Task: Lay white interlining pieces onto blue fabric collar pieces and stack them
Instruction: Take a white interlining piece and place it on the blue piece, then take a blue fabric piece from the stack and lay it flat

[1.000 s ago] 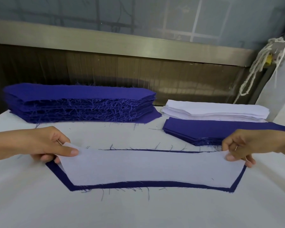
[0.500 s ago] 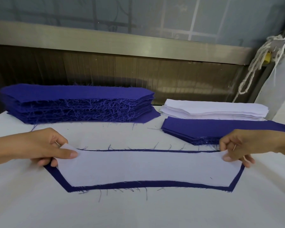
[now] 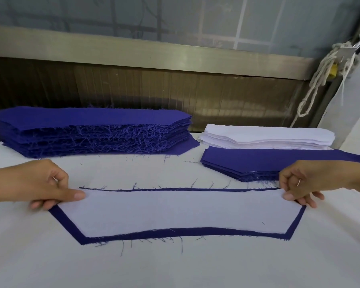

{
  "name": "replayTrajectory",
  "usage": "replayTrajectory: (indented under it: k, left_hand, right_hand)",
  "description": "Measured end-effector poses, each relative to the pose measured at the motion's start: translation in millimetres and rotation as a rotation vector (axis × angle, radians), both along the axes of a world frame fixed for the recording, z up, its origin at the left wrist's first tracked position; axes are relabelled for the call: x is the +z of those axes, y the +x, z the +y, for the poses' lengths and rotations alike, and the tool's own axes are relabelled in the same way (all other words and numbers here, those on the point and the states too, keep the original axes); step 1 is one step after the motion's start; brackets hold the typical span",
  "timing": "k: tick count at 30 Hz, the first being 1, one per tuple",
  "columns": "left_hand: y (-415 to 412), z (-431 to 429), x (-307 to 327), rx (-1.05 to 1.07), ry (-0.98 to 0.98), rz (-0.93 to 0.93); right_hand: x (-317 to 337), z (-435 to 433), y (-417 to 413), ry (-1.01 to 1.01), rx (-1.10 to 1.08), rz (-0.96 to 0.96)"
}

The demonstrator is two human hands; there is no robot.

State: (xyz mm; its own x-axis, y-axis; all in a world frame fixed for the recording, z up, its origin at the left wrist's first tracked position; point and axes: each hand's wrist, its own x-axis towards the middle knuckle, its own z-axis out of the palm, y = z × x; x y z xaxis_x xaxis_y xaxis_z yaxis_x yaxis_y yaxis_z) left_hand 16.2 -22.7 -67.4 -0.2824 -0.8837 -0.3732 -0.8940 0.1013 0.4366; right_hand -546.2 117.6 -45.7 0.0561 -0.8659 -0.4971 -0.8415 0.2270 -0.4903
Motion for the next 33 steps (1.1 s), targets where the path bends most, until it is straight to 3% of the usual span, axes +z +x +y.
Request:
replayTrajectory:
  k: [15, 17, 21, 24, 28, 33]
  left_hand:
    - [16.2, -5.5, 14.2, -0.008, 0.043, -0.035]
    - [15.0, -4.7, 18.8, 0.024, -0.050, -0.002]
    - [5.5, -15.8, 27.0, 0.147, -0.492, 0.258]
    - [-5.0, -25.0, 38.4, 0.181, -0.764, 0.349]
    - [-22.1, -37.5, 50.4, 0.091, -0.950, 0.364]
    - [-37.5, -77.3, 55.1, 0.002, -0.999, 0.191]
  right_hand:
    - [0.4, 0.4, -5.7, -0.003, 0.023, 0.018]
    - [3.4, -0.4, -2.7, -0.022, 0.042, -0.002]
    - [19.3, -10.9, 17.8, -0.120, 0.014, -0.203]
    - [38.4, -26.6, 49.1, -0.215, 0.017, -0.218]
    - [58.0, -62.7, 89.8, -0.401, -0.030, -0.175]
    - [60.5, -120.3, 128.3, -0.627, -0.122, -0.080]
